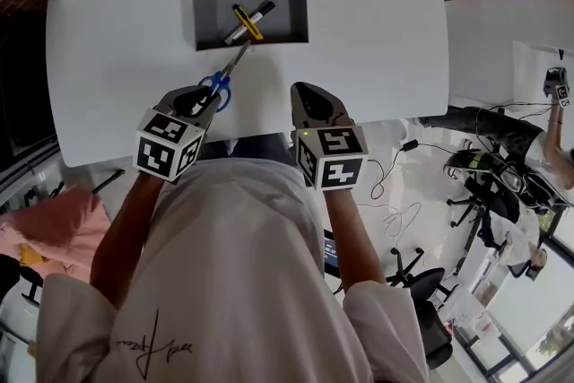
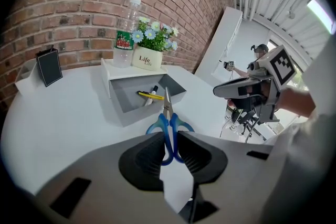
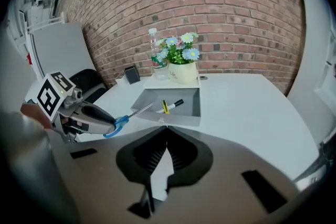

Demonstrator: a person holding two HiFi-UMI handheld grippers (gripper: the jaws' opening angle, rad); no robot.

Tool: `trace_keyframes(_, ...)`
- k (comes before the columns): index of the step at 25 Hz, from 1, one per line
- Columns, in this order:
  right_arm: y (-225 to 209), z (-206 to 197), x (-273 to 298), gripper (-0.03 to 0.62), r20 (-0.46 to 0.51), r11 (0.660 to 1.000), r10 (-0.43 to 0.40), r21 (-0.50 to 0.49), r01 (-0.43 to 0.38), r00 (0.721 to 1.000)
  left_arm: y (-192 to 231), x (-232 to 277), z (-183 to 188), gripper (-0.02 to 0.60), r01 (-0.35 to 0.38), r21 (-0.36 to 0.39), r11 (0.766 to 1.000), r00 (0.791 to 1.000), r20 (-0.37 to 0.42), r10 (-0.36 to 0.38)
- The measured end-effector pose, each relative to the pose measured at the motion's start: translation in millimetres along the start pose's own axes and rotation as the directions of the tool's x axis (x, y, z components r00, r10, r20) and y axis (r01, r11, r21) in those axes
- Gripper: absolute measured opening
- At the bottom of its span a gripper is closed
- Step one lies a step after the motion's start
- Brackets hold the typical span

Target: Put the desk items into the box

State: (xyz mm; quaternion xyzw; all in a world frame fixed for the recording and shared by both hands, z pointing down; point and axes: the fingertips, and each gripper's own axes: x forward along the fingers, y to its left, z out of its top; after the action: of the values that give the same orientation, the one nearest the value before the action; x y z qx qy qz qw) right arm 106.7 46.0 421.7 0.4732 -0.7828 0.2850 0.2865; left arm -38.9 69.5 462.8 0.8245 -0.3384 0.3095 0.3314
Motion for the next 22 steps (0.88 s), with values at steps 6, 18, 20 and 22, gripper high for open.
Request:
trace_keyframes(6,0.2,7.2,4.1,0.026,0.01,1.0,0.001,0.0,-0.001,1.0,4.5,0.4,8.2,0.081,-0.001,0.014,1.0,1.0,0.007,0.0)
trace_keyframes(18,-3.4,17.6,8.5,0.026,0.02,1.0,-0.003,0.003,0.003,1.0,13.3,2.5,27.3,0.081,0.0,0.04,0.999,1.0,0.014,-0.001)
trace_keyframes(20,-3.7,18.5,8.9,0.026,0.022,1.0,-0.006,0.003,0.006,1.0,15.5,3.4,30.3,0.081,0.001,0.04,0.999,1.0,0.019,-0.001)
trace_keyframes(22,-3.4,18.5,8.3,0.026,0.02,1.0,-0.006,0.003,0.006,1.0,17.6,3.4,33.2,0.081,-0.001,0.042,0.999,1.0,0.023,0.0)
